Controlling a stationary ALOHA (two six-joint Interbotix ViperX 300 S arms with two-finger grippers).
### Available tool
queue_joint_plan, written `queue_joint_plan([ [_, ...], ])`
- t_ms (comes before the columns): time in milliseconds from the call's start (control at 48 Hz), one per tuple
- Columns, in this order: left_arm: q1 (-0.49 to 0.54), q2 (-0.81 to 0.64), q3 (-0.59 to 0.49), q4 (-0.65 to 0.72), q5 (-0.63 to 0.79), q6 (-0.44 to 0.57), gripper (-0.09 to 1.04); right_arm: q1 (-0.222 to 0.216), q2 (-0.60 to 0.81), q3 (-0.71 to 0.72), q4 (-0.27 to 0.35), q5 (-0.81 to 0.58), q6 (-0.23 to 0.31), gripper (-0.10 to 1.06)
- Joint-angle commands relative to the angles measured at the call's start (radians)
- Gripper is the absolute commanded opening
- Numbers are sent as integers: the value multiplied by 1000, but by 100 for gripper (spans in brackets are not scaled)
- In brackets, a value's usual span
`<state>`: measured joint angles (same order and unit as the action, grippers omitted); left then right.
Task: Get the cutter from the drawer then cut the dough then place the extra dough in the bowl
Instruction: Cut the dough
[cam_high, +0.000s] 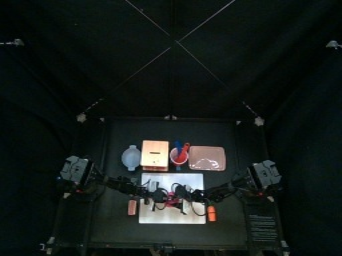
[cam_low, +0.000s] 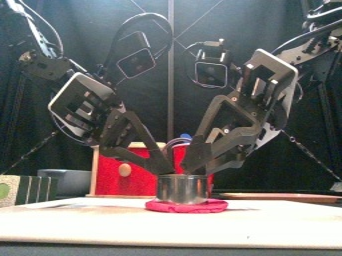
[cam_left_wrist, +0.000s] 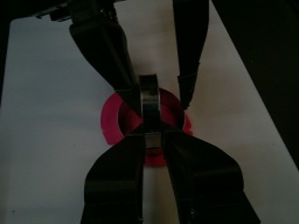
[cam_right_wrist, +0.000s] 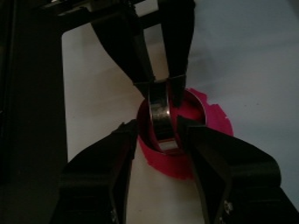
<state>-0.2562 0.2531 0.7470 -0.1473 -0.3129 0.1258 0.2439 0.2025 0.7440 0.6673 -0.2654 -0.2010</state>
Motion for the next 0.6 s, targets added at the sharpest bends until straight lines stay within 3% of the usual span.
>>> queue_joint_plan([
  [21,-21,9,2,8,11,2,58,-17,-14,-6,-8,11,3,80],
  [604,-2,-109,0,20,-75,67,59,-17,-95,-25,-55,11,3,80],
])
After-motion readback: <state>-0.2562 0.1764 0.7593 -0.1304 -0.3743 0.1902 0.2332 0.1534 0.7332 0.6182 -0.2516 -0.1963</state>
